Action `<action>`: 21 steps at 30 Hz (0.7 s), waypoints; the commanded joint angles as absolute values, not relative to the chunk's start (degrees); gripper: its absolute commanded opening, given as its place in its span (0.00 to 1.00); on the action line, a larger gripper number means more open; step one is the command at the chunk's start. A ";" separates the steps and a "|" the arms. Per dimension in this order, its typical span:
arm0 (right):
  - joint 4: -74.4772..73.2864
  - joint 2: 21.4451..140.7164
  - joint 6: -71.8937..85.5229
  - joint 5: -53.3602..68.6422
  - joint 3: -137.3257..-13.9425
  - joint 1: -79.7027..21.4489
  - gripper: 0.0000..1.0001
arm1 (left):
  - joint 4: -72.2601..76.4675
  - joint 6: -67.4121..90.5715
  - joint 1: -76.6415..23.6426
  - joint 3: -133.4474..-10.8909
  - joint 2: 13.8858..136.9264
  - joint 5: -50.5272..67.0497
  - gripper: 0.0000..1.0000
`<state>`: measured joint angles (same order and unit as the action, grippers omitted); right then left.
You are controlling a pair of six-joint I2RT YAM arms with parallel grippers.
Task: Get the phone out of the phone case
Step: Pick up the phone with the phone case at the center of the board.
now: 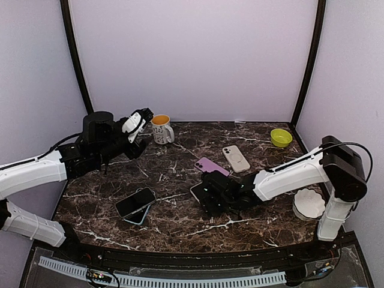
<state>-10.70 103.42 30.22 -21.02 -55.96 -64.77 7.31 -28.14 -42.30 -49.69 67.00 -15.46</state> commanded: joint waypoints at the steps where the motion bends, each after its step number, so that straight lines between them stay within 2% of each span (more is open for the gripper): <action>1: -12.65 97.54 26.00 -23.51 -57.11 -64.90 0.00 | 1.00 -20.23 -41.48 -55.34 68.02 -12.48 0.66; 14: -9.18 89.65 13.90 -33.49 -59.64 -64.84 0.00 | -5.93 -13.28 -39.28 -59.66 70.50 -4.32 0.66; 21: -6.99 89.65 8.59 -40.32 -62.51 -64.86 0.00 | -9.87 -9.41 -38.82 -62.63 73.56 2.94 0.65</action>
